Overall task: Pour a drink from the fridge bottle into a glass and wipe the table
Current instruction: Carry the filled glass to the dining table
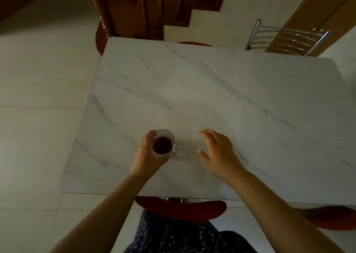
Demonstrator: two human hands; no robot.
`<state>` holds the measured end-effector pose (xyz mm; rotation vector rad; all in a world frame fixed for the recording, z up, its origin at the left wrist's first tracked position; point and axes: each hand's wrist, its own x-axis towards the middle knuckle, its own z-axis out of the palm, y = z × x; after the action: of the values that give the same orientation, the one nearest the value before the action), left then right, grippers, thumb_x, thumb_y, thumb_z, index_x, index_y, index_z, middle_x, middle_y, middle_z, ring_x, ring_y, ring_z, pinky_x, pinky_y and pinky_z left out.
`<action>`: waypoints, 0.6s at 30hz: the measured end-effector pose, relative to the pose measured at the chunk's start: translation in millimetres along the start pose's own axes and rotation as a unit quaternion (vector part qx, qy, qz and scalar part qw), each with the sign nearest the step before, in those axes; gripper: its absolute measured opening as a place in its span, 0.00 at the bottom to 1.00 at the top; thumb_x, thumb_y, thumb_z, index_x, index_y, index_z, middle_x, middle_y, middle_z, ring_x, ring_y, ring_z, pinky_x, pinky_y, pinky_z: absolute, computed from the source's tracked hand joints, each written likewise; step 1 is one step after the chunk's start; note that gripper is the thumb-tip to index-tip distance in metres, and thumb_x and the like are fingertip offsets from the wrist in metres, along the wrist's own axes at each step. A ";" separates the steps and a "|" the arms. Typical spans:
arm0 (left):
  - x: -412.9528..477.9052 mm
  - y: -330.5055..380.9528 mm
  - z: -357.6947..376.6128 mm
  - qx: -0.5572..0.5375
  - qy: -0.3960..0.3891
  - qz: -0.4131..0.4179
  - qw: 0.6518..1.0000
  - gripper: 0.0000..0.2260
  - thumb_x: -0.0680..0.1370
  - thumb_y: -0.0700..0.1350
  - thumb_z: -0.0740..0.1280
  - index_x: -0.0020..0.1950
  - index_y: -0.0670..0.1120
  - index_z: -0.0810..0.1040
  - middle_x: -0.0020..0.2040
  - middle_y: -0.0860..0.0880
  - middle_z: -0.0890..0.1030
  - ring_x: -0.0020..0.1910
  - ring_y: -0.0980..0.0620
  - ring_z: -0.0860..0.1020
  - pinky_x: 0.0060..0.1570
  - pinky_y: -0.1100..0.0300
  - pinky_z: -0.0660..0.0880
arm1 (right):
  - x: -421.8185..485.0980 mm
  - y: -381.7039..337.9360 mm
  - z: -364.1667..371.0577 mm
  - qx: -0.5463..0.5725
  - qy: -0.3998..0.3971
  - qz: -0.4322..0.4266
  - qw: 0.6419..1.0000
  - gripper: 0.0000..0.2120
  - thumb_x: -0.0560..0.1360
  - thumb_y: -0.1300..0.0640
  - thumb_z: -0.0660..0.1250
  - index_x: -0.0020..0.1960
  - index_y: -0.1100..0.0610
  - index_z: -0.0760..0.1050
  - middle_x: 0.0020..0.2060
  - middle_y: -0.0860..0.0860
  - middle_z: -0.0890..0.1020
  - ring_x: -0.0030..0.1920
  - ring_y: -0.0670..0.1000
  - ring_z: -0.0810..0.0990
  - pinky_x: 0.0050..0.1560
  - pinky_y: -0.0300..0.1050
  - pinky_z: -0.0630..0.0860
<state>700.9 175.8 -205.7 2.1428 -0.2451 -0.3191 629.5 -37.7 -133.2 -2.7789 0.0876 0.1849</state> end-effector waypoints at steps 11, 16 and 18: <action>1.2 -5.6 12.3 -0.014 0.004 -0.035 0.999 0.37 0.63 0.51 0.79 0.66 0.54 0.63 0.62 0.52 0.74 0.60 0.52 0.74 0.57 0.51 0.75 | -5.1 6.5 0.3 0.005 0.004 -0.012 1.000 0.24 0.77 0.52 0.61 0.69 0.59 0.64 0.67 0.55 0.69 0.67 0.57 0.66 0.68 0.56 0.61; -3.1 -3.2 13.7 -0.015 0.003 -0.040 0.999 0.40 0.61 0.56 0.78 0.67 0.52 0.63 0.62 0.52 0.73 0.62 0.49 0.74 0.58 0.53 0.74 | -14.1 17.9 -1.0 -0.003 0.002 -0.015 1.000 0.24 0.77 0.51 0.61 0.69 0.58 0.63 0.67 0.55 0.69 0.67 0.57 0.66 0.67 0.54 0.61; -4.1 -2.2 10.6 0.000 -0.006 -0.044 0.999 0.45 0.59 0.64 0.75 0.70 0.52 0.61 0.66 0.49 0.72 0.64 0.47 0.72 0.61 0.47 0.72 | -15.9 19.7 -2.9 -0.004 0.001 -0.021 1.000 0.24 0.76 0.51 0.61 0.69 0.58 0.63 0.67 0.55 0.69 0.67 0.57 0.66 0.67 0.55 0.61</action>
<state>693.7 169.9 -212.7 2.1564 -0.1583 -0.3833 612.5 -56.6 -135.0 -2.7863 0.0299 0.1711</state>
